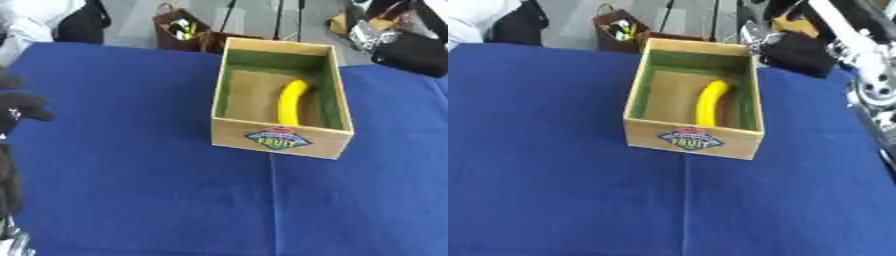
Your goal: Pick up objects on the table and place them in the box.
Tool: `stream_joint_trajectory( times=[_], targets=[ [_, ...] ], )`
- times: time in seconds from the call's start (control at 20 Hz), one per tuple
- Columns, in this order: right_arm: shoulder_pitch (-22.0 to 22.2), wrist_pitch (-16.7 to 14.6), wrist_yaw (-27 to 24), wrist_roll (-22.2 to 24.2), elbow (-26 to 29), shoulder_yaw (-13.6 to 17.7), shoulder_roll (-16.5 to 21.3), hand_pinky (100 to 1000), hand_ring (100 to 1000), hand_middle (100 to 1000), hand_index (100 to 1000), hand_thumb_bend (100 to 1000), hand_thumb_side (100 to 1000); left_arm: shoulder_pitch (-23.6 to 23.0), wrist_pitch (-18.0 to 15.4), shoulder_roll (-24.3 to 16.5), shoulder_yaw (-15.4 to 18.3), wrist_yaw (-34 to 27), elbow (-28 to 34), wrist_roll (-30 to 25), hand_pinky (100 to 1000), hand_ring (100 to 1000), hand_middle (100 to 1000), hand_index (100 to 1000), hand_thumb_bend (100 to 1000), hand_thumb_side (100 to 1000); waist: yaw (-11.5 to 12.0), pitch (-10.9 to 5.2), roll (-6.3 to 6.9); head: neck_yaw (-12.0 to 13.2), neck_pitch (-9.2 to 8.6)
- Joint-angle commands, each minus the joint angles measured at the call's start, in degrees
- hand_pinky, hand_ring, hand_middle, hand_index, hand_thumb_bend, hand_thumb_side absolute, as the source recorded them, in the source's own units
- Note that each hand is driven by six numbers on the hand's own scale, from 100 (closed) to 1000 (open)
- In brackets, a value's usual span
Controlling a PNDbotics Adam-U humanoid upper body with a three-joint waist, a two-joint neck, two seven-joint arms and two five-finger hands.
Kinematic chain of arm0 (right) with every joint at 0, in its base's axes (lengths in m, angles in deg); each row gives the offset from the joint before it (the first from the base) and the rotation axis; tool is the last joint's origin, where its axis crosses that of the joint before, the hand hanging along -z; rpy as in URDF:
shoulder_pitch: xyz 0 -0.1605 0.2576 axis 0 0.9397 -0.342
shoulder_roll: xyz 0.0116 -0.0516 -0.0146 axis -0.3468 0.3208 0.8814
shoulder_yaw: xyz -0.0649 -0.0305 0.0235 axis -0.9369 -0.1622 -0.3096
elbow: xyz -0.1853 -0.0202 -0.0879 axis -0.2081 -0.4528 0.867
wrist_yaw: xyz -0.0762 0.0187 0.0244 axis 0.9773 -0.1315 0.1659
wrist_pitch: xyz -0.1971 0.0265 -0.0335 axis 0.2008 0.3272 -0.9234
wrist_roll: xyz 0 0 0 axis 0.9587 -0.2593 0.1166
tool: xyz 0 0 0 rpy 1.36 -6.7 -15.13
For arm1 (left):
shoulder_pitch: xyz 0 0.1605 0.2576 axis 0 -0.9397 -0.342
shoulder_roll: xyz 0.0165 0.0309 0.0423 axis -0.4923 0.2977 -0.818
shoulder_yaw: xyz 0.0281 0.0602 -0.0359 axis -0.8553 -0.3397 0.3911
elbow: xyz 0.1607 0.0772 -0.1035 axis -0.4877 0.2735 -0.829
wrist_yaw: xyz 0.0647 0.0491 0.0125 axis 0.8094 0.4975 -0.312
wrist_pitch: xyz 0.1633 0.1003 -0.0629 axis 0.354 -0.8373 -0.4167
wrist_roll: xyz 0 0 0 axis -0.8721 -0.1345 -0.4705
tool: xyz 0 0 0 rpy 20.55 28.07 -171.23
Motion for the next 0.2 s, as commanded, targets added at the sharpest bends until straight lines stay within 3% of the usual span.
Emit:
stream_joint_trajectory(
  times=[0.05, 0.2],
  targets=[
    [1.07, -0.52, -4.08, -2.37, 4.74, 2.26, 2.69, 681, 686, 549, 756, 100, 711, 0.10, 0.10, -0.37, 0.63, 0.22, 1.01, 0.27, 489, 573, 628, 775, 100, 1000, -0.52, -2.07, 0.62, 0.80, 1.02],
    [2.93, -3.16, -7.87, -5.26, 5.12, 3.55, 2.53, 683, 681, 544, 753, 100, 708, -0.12, 0.22, -0.22, 0.69, 0.46, 1.01, 0.37, 490, 573, 628, 775, 100, 1000, -1.48, -2.60, 1.16, 1.19, 1.75]
  ],
)
